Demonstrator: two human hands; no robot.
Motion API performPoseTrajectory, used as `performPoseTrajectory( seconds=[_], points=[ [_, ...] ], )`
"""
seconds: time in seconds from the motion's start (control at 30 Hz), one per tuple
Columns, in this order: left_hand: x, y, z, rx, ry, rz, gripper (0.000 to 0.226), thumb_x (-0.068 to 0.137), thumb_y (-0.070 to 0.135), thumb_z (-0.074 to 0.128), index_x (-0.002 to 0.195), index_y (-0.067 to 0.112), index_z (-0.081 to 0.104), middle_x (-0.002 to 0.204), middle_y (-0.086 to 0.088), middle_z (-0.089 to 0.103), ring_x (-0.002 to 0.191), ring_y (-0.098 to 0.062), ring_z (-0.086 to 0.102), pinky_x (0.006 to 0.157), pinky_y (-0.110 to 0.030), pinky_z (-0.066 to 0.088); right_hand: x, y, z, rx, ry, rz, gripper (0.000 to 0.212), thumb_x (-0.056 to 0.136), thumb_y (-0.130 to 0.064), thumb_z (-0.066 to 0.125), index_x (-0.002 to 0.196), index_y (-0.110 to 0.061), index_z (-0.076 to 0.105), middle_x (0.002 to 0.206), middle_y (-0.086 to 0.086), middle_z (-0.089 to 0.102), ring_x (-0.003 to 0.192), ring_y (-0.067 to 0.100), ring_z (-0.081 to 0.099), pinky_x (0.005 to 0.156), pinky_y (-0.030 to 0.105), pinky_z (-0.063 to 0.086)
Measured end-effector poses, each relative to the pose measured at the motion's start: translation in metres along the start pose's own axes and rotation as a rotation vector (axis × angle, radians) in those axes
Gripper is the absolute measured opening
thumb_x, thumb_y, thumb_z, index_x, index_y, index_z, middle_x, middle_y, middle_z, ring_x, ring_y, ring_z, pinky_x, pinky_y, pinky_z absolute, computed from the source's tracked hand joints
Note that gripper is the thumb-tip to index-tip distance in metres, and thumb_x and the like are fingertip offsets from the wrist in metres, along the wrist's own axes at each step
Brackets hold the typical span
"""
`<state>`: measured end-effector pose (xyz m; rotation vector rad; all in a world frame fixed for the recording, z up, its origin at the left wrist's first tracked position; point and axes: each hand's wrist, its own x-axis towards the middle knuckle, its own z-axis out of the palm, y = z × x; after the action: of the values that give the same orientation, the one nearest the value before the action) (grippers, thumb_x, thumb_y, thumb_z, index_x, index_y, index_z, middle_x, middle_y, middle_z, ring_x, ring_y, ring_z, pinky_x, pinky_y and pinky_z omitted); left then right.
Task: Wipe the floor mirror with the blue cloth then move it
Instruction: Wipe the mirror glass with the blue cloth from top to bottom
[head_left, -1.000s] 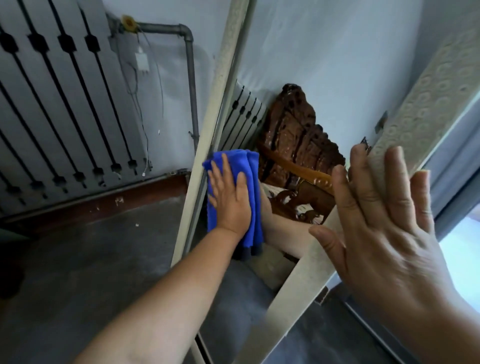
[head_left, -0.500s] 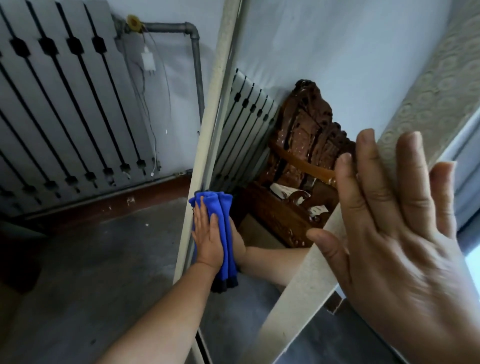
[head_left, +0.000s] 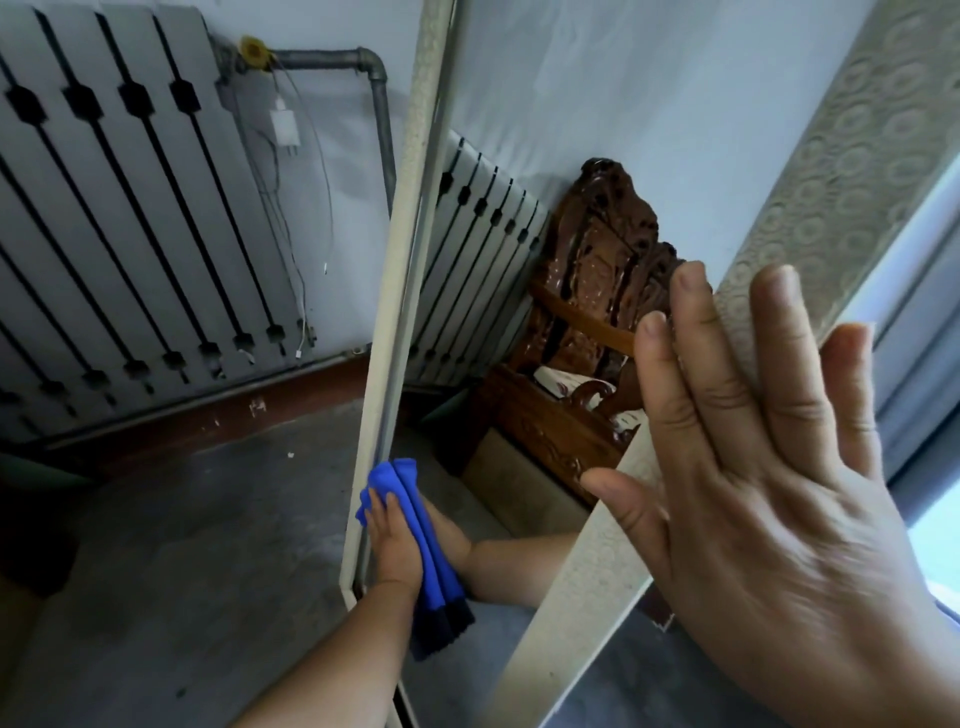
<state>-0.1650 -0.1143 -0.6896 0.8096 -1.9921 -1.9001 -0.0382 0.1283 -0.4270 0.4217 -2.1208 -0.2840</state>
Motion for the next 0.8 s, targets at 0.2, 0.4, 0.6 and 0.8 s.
performPoseTrajectory(
  seconds=[0.2, 0.4, 0.6, 0.8],
  points=[
    [0.017, -0.009, -0.001, 0.056, -0.007, -0.033, 0.072, 0.095, 0.065, 0.017, 0.156, 0.028, 0.008, 0.163, -0.007, 0.017, 0.147, -0.031, 0.021, 0.119, -0.051, 0.019, 0.003, -0.004, -0.001, -0.023, 0.001, 0.034, 0.075, 0.100, -0.052, 0.041, 0.149, 0.004, 0.031, 0.159, 0.020, 0.023, 0.149, 0.033, 0.004, 0.120, 0.054, 0.007],
    [0.027, -0.005, 0.001, 0.094, 0.040, -0.036, 0.060, 0.104, 0.044, 0.018, 0.155, 0.013, 0.016, 0.162, -0.010, 0.019, 0.149, -0.027, 0.018, 0.122, -0.042, 0.011, 0.002, -0.004, -0.001, -0.055, -0.032, 0.044, 0.074, 0.101, -0.051, 0.040, 0.149, 0.004, 0.030, 0.160, 0.020, 0.020, 0.149, 0.033, 0.003, 0.119, 0.058, 0.011],
    [0.033, -0.005, 0.003, 0.131, 0.022, -0.083, 0.061, 0.103, 0.047, 0.015, 0.156, 0.016, 0.016, 0.162, -0.011, 0.021, 0.147, -0.031, 0.022, 0.121, -0.049, 0.014, 0.002, -0.005, 0.003, -0.072, -0.031, 0.046, 0.074, 0.099, -0.050, 0.045, 0.149, 0.003, 0.032, 0.160, 0.019, 0.022, 0.149, 0.035, 0.003, 0.119, 0.058, 0.009],
    [0.035, 0.000, 0.005, 0.126, 0.052, -0.070, 0.058, 0.105, 0.041, 0.016, 0.155, 0.011, 0.016, 0.161, -0.015, 0.021, 0.147, -0.033, 0.020, 0.121, -0.045, 0.013, 0.003, -0.002, 0.001, -0.074, -0.040, 0.004, 0.073, 0.097, -0.050, 0.048, 0.145, 0.005, 0.038, 0.159, 0.021, 0.023, 0.147, 0.040, 0.009, 0.119, 0.059, 0.008]
  ],
)
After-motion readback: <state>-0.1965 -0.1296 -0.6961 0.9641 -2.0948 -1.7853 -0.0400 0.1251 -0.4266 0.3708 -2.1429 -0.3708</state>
